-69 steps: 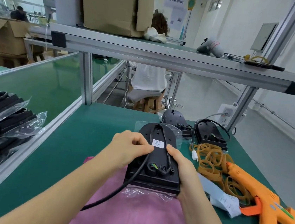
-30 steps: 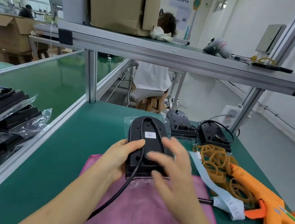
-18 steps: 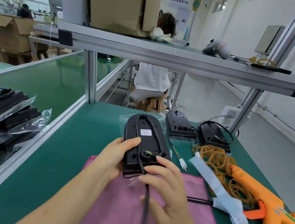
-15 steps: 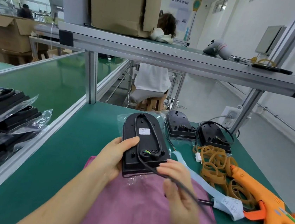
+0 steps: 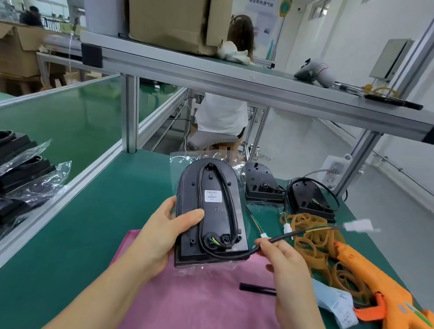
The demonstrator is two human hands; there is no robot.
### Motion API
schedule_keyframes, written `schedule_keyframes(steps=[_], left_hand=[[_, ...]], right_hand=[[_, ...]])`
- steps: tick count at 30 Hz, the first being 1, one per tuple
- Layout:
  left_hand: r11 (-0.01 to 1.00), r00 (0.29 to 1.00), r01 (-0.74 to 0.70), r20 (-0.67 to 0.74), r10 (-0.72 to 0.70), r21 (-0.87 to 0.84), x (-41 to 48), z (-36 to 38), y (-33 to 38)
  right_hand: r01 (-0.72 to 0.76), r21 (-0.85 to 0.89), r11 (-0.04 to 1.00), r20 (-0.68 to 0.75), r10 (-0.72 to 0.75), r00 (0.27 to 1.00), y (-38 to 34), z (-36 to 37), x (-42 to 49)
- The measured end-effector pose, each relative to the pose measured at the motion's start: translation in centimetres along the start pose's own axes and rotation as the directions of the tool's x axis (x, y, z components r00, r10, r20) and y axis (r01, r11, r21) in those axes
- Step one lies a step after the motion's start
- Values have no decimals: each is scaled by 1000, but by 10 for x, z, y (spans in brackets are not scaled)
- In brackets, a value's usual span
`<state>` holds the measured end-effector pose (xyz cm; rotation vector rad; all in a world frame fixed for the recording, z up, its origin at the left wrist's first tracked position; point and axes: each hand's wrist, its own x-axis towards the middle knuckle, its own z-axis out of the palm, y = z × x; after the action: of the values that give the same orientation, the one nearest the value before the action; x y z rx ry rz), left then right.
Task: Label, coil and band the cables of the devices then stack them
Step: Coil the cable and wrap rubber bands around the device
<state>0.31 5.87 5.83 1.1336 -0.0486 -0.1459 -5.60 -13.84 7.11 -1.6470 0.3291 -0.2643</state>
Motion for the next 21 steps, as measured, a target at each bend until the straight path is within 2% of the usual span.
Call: schedule_keyframes(steps=[5, 8, 13, 21], left_hand=[[999, 999, -16, 37, 14, 48, -5, 0, -1], [998, 999, -10, 45, 8, 59, -9, 0, -7], [998, 997, -18, 82, 13, 62, -11, 2, -7], [999, 993, 11, 120, -18, 53, -15, 11, -14]], right_hand=[[177, -154, 972, 30, -175, 984, -11, -2, 5], [228, -270, 936, 71, -216, 974, -12, -1, 13], [298, -262, 918, 104, -280, 954, -15, 1, 16], [474, -414, 777, 44, -503, 863, -8, 14, 12]])
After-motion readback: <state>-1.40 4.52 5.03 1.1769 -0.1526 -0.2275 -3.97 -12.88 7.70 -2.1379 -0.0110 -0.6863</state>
